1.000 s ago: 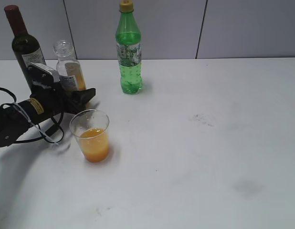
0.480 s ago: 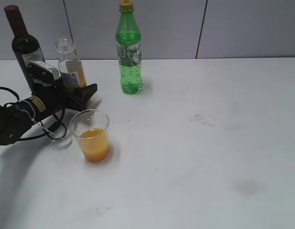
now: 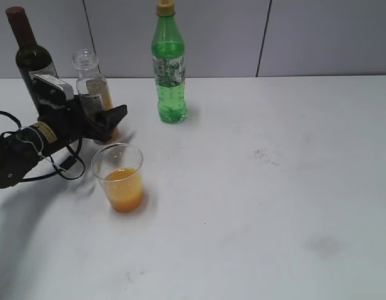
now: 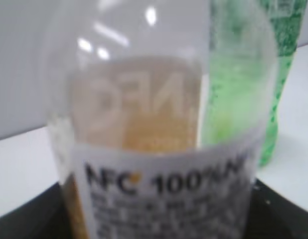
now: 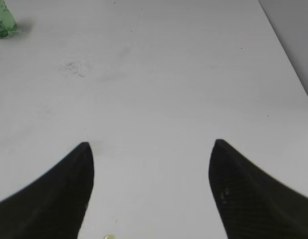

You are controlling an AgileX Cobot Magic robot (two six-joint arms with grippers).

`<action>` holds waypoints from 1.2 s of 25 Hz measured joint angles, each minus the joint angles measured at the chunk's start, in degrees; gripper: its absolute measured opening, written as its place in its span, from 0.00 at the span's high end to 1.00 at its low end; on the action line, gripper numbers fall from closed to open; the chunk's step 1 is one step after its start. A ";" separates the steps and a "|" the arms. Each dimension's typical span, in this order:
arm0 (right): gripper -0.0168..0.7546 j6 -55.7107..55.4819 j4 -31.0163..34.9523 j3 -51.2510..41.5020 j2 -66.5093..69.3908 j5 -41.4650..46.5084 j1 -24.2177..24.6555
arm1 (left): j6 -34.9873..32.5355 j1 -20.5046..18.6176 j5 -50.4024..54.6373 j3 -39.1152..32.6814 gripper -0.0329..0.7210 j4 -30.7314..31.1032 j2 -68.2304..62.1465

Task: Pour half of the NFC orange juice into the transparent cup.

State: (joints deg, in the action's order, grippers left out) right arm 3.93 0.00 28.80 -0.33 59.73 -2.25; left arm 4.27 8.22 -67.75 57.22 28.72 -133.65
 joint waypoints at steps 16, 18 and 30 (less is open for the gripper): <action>0.26 0.05 0.00 0.00 0.00 0.00 0.00 | 0.11 -0.05 2.83 -2.93 0.07 0.00 10.79; 0.26 0.00 0.00 0.00 0.00 0.00 0.00 | 0.49 -0.05 2.83 -2.99 0.07 0.00 12.01; 0.26 0.00 0.00 0.00 0.00 0.00 0.00 | 5.17 -0.05 10.18 0.39 0.07 2.54 23.09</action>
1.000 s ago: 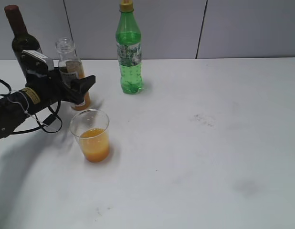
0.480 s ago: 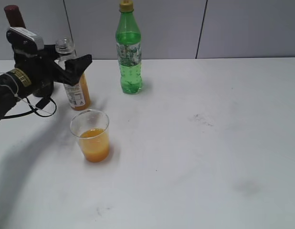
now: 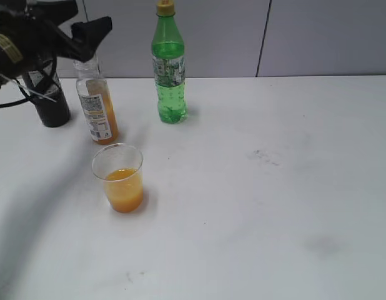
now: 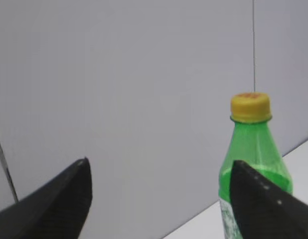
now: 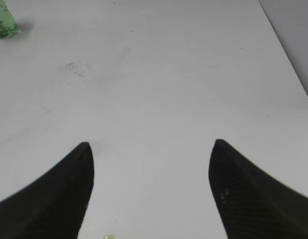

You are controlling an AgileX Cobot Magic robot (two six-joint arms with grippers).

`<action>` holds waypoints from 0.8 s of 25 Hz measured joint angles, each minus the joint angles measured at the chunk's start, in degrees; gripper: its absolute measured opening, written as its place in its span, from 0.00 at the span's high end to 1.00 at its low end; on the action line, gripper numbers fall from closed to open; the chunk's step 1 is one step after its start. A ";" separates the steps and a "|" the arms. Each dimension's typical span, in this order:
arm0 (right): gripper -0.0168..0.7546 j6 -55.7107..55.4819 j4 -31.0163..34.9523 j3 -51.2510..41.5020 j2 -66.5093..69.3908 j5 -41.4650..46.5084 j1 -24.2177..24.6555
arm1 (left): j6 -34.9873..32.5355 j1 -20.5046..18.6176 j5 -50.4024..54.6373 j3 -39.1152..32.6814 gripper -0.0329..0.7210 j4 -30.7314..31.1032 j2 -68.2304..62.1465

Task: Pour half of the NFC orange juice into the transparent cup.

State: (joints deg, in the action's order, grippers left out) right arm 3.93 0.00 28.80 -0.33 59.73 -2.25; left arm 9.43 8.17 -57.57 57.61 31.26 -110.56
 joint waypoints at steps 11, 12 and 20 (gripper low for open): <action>0.26 0.05 0.00 0.00 0.00 0.00 0.00 | 12.51 0.36 24.49 10.49 0.07 6.80 14.15; 0.26 0.05 0.00 0.00 0.00 0.00 0.00 | 15.53 0.36 27.77 11.95 0.07 9.06 15.34; 0.26 -0.01 0.00 0.00 0.00 0.00 0.00 | 34.96 0.42 51.47 19.85 0.08 23.21 24.49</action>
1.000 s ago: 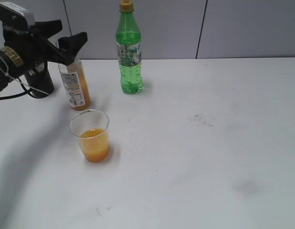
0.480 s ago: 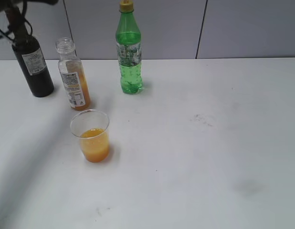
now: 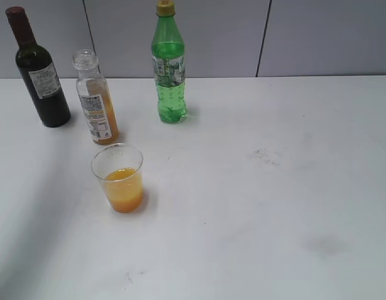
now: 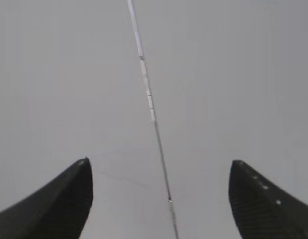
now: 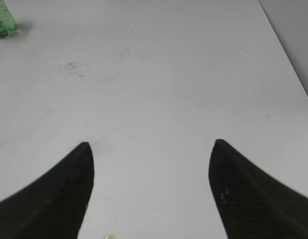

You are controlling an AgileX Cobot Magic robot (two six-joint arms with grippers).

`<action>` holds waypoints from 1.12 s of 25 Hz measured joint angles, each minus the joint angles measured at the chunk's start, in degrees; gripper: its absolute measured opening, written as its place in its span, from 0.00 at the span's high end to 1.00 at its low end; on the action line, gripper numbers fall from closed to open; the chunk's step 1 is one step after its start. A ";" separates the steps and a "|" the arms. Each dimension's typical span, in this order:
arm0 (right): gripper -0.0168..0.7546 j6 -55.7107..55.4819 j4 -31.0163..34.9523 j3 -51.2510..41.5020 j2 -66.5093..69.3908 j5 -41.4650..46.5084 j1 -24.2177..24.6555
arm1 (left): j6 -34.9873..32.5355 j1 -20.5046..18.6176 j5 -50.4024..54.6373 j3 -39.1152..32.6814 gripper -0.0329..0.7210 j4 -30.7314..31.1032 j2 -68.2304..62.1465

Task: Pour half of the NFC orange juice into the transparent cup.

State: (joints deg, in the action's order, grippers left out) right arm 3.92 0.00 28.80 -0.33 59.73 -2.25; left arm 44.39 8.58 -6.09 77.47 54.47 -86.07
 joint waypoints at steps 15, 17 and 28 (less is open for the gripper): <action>0.26 0.08 0.00 0.00 0.00 0.00 0.00 | -49.69 -5.72 60.30 17.18 0.12 -44.23 8.24; 0.26 0.08 0.00 0.00 0.00 0.00 0.00 | -52.39 -7.25 68.34 20.77 0.12 -47.76 8.36; 0.26 0.02 0.00 0.00 0.00 0.00 0.00 | -53.66 -8.45 75.68 10.56 0.16 -57.25 21.51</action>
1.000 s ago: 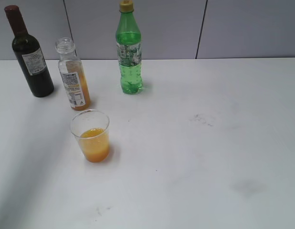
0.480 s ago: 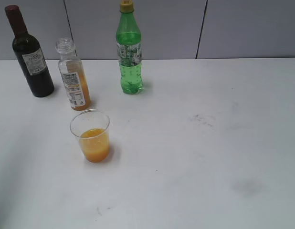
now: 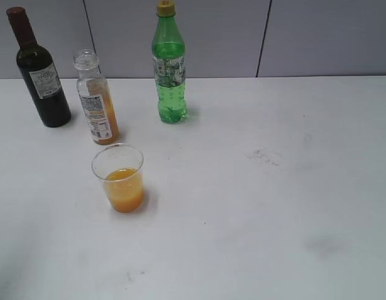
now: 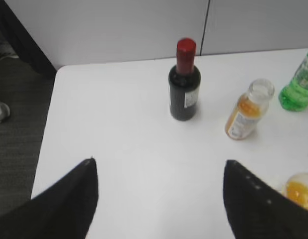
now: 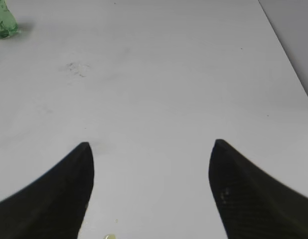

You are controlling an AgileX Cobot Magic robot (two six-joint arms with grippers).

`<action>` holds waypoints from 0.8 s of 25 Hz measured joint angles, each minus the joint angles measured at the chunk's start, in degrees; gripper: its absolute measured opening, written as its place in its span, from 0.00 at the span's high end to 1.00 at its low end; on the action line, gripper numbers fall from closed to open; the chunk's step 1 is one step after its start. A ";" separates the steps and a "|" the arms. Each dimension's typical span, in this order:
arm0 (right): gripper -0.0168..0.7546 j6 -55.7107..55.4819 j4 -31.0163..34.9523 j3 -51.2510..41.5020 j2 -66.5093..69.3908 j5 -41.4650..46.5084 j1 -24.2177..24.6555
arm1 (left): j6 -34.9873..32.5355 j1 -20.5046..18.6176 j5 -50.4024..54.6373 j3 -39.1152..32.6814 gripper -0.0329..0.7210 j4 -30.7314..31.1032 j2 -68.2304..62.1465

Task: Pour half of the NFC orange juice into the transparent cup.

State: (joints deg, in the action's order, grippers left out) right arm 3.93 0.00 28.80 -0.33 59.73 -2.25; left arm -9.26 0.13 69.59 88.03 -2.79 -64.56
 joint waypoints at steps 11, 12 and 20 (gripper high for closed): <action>0.26 0.00 0.00 0.00 0.00 0.00 0.00 | 0.00 0.00 0.44 -33.62 0.17 -0.06 26.84; 0.26 0.00 0.00 0.00 0.00 0.00 0.00 | 0.00 0.00 0.44 -35.78 0.17 -0.06 29.59; 0.26 0.00 0.00 0.00 0.00 0.00 0.00 | 0.75 0.00 0.60 -50.43 0.17 0.00 47.76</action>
State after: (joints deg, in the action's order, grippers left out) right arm 3.93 0.00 28.80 -0.33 59.73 -2.25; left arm -8.52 0.13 70.18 37.60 -2.78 -16.80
